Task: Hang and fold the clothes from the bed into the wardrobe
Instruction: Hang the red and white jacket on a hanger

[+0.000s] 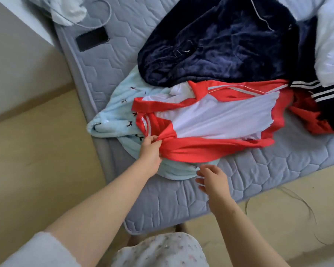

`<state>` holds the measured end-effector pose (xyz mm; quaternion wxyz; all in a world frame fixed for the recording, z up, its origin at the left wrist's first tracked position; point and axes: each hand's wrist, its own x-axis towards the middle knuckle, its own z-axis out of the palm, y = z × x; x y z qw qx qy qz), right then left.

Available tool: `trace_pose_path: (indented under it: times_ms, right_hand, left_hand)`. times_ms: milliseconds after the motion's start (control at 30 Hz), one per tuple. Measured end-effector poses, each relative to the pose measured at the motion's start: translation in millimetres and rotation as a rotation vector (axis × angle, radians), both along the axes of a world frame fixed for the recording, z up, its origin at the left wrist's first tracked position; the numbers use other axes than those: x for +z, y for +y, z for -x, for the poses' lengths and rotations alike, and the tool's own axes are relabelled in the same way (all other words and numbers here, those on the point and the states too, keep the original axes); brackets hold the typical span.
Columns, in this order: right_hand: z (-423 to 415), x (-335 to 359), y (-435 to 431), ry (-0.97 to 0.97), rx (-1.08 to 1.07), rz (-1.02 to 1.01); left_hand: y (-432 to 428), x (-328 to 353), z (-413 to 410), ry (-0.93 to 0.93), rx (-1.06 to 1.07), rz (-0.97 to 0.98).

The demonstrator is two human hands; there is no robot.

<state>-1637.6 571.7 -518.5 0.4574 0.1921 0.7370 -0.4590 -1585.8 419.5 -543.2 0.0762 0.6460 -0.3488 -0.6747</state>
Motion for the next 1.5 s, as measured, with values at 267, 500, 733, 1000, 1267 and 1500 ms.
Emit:
trace_pose_path:
  times_ms: [267, 500, 733, 1000, 1267, 1500]
  right_hand:
    - [-24.0, 92.8, -53.0, -0.098, -0.136, 0.195]
    - [-76.2, 140.9, -71.3, -0.357, -0.343, 0.298]
    - [-127.0, 177.3, -87.4, -0.222, -0.158, 0.199]
    - [-167.8, 211.6, -107.8, 0.019, 0.207, 0.354]
    - [-164.1, 242.7, -125.9, 0.169, 0.562, 0.156]
    - [-156.6, 251.7, -155.1, 0.737, 0.51, 0.321]
  left_hand:
    - [-12.9, 131.6, -39.1, 0.304, -0.408, 0.092]
    - [-18.9, 194.0, -140.5, 0.388, -0.726, 0.059]
    - [-41.7, 195.6, -195.5, 0.106, -0.275, 0.048]
    - [-62.4, 219.1, -196.3, 0.229, -0.126, -0.234]
    - [-102.3, 270.3, -229.3, 0.281, -0.222, 0.443]
    - [-108.4, 327.3, -254.0, 0.394, -0.653, 0.52]
